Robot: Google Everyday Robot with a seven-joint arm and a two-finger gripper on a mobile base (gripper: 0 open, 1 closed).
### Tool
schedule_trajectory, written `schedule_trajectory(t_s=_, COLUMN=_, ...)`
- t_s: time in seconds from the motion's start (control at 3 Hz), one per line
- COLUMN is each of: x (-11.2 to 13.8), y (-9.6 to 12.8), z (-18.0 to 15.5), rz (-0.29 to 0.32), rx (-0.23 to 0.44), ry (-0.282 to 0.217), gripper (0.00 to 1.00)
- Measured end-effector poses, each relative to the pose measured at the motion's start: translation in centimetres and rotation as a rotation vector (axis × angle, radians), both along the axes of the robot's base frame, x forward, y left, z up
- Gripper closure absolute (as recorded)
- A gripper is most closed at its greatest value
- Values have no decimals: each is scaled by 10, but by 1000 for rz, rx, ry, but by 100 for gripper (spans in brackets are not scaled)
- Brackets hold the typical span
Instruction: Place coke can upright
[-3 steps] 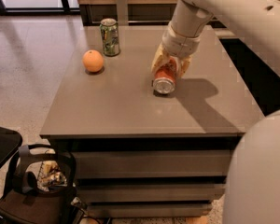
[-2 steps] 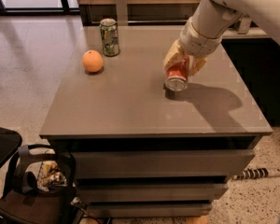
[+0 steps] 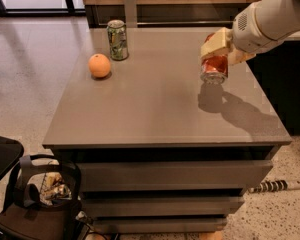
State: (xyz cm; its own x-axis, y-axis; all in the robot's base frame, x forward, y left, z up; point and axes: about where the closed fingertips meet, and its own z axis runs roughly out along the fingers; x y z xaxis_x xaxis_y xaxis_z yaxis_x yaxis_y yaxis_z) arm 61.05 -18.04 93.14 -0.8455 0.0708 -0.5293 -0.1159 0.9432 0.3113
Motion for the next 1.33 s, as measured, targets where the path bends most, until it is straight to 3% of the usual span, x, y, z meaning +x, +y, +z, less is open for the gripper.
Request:
schedule_trajectory(t_s=0.33, x=0, y=-14, z=52, rz=89, rx=13, ry=-248, gripper=100)
schedule_trajectory(t_s=0.67, x=-1, y=-12, z=79, rz=174, rx=16, ry=-383, gripper=100)
schedule_trajectory(t_s=1.33, x=14, y=15, z=92, rz=434, rx=-5, ry=-564, gripper=100)
